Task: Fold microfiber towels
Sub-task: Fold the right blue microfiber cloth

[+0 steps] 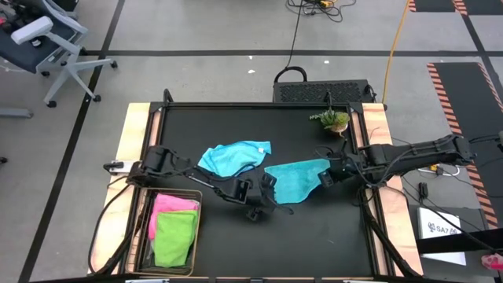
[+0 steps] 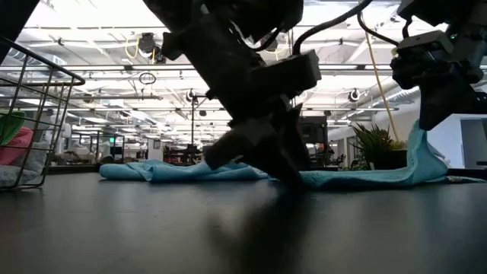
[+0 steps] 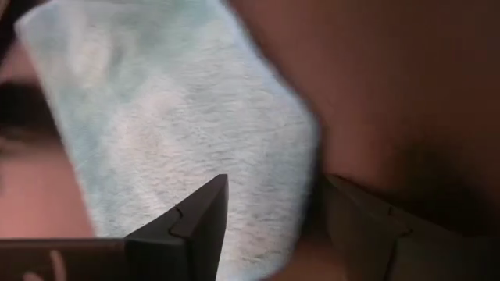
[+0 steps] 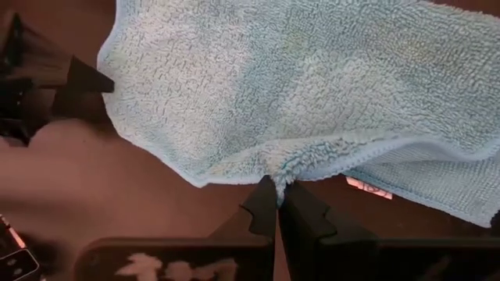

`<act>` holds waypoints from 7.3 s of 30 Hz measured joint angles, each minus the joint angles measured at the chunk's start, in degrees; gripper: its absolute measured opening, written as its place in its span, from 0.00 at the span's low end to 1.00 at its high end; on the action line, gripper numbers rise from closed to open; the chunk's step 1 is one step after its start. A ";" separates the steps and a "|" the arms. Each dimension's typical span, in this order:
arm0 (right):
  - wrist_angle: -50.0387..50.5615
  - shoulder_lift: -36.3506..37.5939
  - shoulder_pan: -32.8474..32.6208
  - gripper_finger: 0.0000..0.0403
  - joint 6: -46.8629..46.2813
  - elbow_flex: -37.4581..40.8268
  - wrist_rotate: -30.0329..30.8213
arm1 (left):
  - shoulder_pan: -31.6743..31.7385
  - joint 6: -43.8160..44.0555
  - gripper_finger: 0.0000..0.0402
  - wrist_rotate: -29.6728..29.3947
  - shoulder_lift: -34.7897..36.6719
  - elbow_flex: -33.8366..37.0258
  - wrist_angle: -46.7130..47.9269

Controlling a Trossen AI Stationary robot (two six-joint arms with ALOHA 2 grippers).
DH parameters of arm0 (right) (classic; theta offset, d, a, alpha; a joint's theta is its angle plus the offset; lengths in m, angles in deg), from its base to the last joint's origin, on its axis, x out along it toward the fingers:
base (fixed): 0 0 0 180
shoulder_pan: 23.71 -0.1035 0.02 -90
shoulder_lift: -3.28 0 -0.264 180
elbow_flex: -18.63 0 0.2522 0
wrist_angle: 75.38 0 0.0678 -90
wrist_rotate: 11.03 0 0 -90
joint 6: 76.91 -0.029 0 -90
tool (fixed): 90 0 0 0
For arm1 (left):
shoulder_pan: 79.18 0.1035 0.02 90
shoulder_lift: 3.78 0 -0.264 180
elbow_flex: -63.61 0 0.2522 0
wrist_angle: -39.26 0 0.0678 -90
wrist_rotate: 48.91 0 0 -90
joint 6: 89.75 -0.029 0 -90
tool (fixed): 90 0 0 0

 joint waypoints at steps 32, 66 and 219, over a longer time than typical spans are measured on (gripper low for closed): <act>-16.14 0.10 1.11 0.00 0.93 0.00 0.90 | 10.15 24.56 0.01 0.66 10.48 -12.13 23.56; 16.89 -10.90 24.47 0.00 38.04 -30.42 -9.28 | 26.42 29.11 0.00 16.00 25.59 -5.60 35.10; -26.22 -24.12 6.12 0.00 8.10 2.86 1.59 | 16.66 56.04 0.03 17.86 25.94 17.57 4.75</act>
